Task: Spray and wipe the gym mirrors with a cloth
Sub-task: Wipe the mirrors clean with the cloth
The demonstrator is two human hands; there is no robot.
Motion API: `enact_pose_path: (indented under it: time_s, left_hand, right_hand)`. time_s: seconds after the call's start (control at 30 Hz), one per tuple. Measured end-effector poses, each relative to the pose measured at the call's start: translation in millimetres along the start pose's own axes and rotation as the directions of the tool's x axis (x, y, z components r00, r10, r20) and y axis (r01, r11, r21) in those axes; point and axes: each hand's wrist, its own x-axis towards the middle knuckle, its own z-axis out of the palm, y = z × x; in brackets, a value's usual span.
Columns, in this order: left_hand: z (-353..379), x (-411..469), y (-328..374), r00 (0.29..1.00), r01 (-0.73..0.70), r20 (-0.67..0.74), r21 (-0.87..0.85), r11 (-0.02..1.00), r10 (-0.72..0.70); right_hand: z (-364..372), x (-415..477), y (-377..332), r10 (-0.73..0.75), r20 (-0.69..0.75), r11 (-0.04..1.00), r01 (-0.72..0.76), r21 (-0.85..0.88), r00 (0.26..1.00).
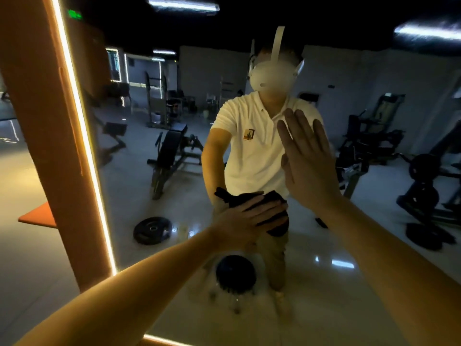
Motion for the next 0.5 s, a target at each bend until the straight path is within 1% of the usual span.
enact_pose_path:
  time_s: [0.07, 0.1, 0.17, 0.23, 0.27, 0.3, 0.37, 0.4, 0.43, 0.47, 0.5]
  left_hand:
    - [-1.0, -25.9, -15.9, 0.984, 0.13, -0.116, -0.04, 0.991, -0.134]
    - [-0.9, -44.2, -25.0, 0.969, 0.2, -0.138, -0.051, 0.979, -0.205]
    - [0.6, -85.6, -43.6, 0.942, 0.305, -0.144, -0.007, 0.952, -0.303]
    - [3.0, -129.1, -58.6, 0.909, 0.407, -0.119, 0.036, 0.913, -0.401]
    - [2.9, -148.7, -64.6, 0.876, 0.476, -0.104, 0.025, 0.879, -0.471]
    - [1.9, -165.0, -68.6, 0.824, 0.561, -0.092, -0.009, 0.828, -0.559]
    - [-0.6, -184.8, -72.5, 0.693, 0.71, -0.079, -0.104, 0.697, -0.717]
    - [-1.3, -187.1, -71.5, 0.644, 0.748, -0.081, -0.144, 0.648, -0.761]
    - [-1.4, -184.1, -69.4, 0.619, 0.762, -0.091, -0.173, 0.624, -0.78]
    - [-1.0, -176.5, -65.6, 0.611, 0.761, -0.106, -0.195, 0.619, -0.784]
    - [0.0, -164.8, -60.5, 0.619, 0.748, -0.119, -0.213, 0.629, -0.776]
  right_hand:
    - [2.9, -0.2, -5.5, 0.042, -0.006, 0.999, -0.042, 0.005, 0.999]
    - [4.8, -0.4, -9.9, 0.071, -0.014, 0.997, -0.071, 0.002, 0.997]
    - [9.1, -0.1, -18.8, 0.13, -0.028, 0.991, -0.13, -0.007, 0.991]
    - [13.7, 0.6, -25.2, 0.168, -0.031, 0.986, -0.168, -0.004, 0.985]
    - [15.5, 1.1, -27.1, 0.182, -0.029, 0.983, -0.182, -0.007, 0.983]
    - [16.6, 1.5, -28.7, 0.197, -0.026, 0.98, -0.197, -0.007, 0.98]
    - [18.1, 2.6, -31.3, 0.221, -0.021, 0.975, -0.222, -0.009, 0.975]
    - [18.4, 3.1, -32.3, 0.227, -0.022, 0.974, -0.228, -0.012, 0.974]
    - [18.5, 3.3, -33.2, 0.229, -0.023, 0.973, -0.23, -0.014, 0.973]
    - [18.4, 3.0, -33.7, 0.228, -0.023, 0.974, -0.228, -0.011, 0.973]
    - [17.8, 2.3, -33.6, 0.223, -0.022, 0.975, -0.223, -0.006, 0.975]
